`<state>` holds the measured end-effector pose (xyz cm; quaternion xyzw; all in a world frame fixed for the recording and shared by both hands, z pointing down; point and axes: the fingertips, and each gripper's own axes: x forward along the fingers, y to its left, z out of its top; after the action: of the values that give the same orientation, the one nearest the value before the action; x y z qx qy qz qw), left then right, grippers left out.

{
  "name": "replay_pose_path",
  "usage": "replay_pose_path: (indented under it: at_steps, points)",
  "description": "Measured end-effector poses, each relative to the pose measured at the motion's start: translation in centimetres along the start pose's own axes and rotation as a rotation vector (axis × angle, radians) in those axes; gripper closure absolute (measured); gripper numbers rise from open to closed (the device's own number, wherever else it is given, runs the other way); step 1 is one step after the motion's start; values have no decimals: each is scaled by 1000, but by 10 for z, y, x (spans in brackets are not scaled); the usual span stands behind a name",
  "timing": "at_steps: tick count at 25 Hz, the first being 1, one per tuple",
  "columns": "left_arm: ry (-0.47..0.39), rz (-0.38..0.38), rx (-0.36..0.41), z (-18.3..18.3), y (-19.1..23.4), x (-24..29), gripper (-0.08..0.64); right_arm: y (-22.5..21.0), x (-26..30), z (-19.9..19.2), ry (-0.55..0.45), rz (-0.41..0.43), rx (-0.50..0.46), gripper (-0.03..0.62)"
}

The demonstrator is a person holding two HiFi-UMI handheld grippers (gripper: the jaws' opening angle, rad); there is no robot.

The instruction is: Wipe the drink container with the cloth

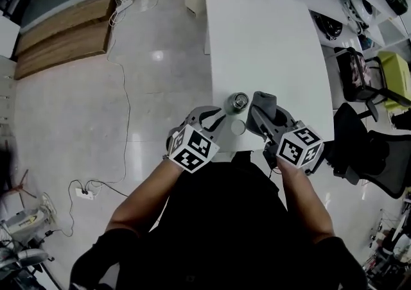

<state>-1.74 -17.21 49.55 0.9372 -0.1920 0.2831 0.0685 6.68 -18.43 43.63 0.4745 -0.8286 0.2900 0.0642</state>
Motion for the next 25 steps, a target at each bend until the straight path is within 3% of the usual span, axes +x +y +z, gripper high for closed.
replay_pose_path:
  at_steps: [8, 14, 21, 25]
  points:
    - [59, 40, 5, -5, 13, 32, 375, 1, 55, 21, 18, 101, -139, 486]
    - [86, -17, 24, -4, 7, 48, 314, 21, 76, 24, 29, 239, -186, 486]
    - [120, 0, 27, -7, 8, 69, 310, 4, 96, 0, 86, 225, -226, 486]
    - [150, 8, 29, -14, 11, 69, 310, -4, 98, -4, 81, 218, -184, 486]
